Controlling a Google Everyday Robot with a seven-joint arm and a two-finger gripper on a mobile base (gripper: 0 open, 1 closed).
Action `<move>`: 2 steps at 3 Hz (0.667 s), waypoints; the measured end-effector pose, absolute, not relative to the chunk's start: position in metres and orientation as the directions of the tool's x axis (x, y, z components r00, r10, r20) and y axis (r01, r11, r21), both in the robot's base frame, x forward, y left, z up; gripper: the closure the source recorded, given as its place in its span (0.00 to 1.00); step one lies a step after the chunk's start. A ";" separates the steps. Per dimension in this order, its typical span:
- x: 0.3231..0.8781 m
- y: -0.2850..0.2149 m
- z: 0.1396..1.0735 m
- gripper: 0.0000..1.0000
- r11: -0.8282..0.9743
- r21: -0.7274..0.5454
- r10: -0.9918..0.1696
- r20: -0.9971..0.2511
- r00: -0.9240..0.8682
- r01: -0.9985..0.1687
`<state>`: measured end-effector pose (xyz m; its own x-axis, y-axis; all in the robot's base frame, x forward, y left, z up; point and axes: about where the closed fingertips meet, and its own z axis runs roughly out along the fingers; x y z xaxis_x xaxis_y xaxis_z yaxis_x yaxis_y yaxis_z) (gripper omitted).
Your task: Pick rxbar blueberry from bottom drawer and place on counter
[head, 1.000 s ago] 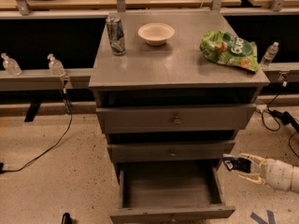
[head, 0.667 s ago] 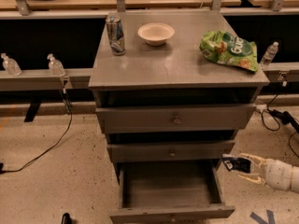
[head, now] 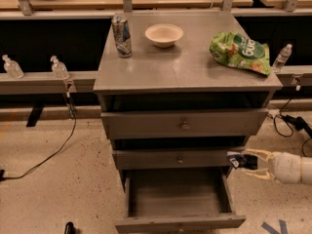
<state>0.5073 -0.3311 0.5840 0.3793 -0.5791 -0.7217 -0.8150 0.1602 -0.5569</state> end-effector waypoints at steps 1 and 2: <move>0.511 -0.321 0.653 1.00 0.105 -0.554 -0.566 -0.716 0.408 -0.826; 0.512 -0.316 0.708 1.00 0.050 -0.563 -0.541 -0.710 0.451 -0.825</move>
Offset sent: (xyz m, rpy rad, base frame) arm 0.0005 0.0136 0.1996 -0.0226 -0.0217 0.2155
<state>0.5117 -0.3164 0.7078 0.4511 -0.5413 -0.7096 -0.8253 0.0497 -0.5625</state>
